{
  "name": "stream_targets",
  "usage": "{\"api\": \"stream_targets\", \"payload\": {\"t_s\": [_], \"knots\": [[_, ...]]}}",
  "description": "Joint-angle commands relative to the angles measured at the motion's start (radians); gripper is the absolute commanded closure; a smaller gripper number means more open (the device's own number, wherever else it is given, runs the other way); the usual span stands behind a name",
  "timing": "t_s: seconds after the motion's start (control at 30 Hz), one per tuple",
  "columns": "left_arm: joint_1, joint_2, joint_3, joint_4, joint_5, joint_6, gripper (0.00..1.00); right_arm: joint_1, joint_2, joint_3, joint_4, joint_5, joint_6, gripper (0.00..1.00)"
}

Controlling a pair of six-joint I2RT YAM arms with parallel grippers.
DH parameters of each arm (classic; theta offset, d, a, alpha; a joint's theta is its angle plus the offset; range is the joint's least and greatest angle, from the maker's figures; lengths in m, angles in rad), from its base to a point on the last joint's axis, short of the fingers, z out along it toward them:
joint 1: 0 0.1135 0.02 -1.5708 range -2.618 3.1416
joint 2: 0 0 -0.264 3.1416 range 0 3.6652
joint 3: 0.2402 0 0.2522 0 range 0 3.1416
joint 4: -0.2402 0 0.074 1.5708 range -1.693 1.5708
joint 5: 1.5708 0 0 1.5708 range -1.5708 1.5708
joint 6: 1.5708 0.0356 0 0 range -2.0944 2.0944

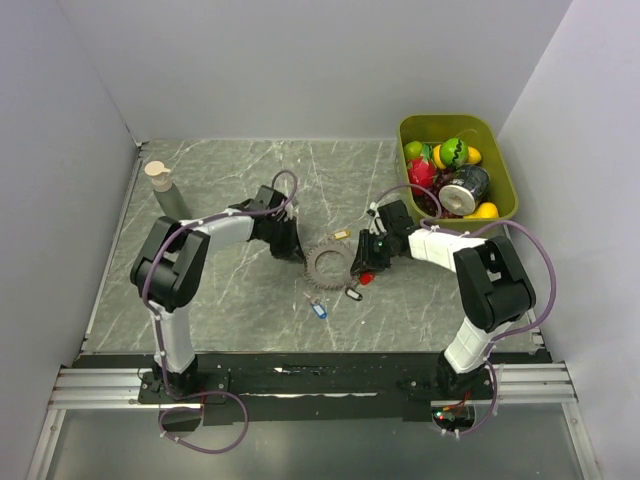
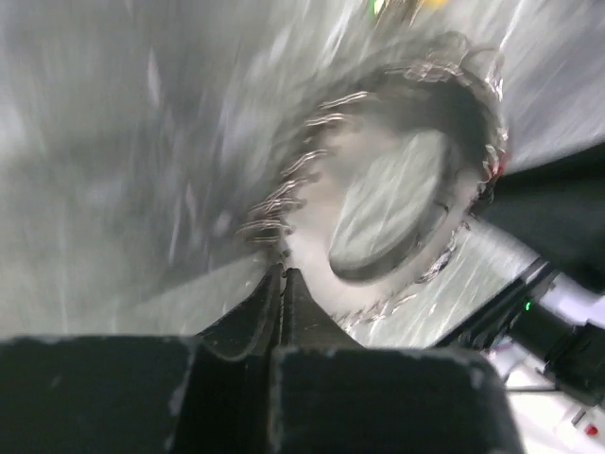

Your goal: Put the keys on the keyring

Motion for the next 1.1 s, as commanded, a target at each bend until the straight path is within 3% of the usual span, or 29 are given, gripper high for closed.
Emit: {"api": "stream_targets", "payload": {"t_s": [0.0, 0.33, 0.47, 0.5, 0.67, 0.8, 0.97, 1.07], "knots": [[0.013, 0.066, 0.134, -0.011, -0.041, 0.05, 0.99, 0.025, -0.002, -0.028, 0.036, -0.125, 0.026, 0.68], [0.042, 0.204, 0.452, -0.186, -0.147, 0.154, 0.97, 0.112, -0.002, -0.043, 0.115, -0.302, 0.075, 0.69], [0.042, 0.2, 0.483, -0.232, -0.189, 0.18, 0.64, 0.136, -0.017, -0.036, 0.166, -0.349, 0.119, 0.66], [0.042, 0.177, 0.466, -0.237, -0.219, 0.186, 0.6, 0.137, -0.023, -0.031, 0.161, -0.344, 0.115, 0.64], [0.042, 0.111, 0.42, -0.261, -0.294, 0.22, 0.44, 0.102, -0.079, 0.024, 0.077, -0.231, 0.058, 0.58], [0.043, 0.059, 0.369, -0.257, -0.281, 0.216, 0.43, 0.033, -0.053, 0.096, 0.024, -0.157, 0.026, 0.6], [0.051, 0.0, 0.274, -0.198, -0.207, 0.17, 0.43, 0.01, 0.081, 0.308, -0.081, -0.004, -0.059, 0.63], [0.062, -0.032, 0.218, -0.163, -0.149, 0.138, 0.42, 0.008, 0.171, 0.417, -0.147, 0.103, -0.08, 0.72]]}}
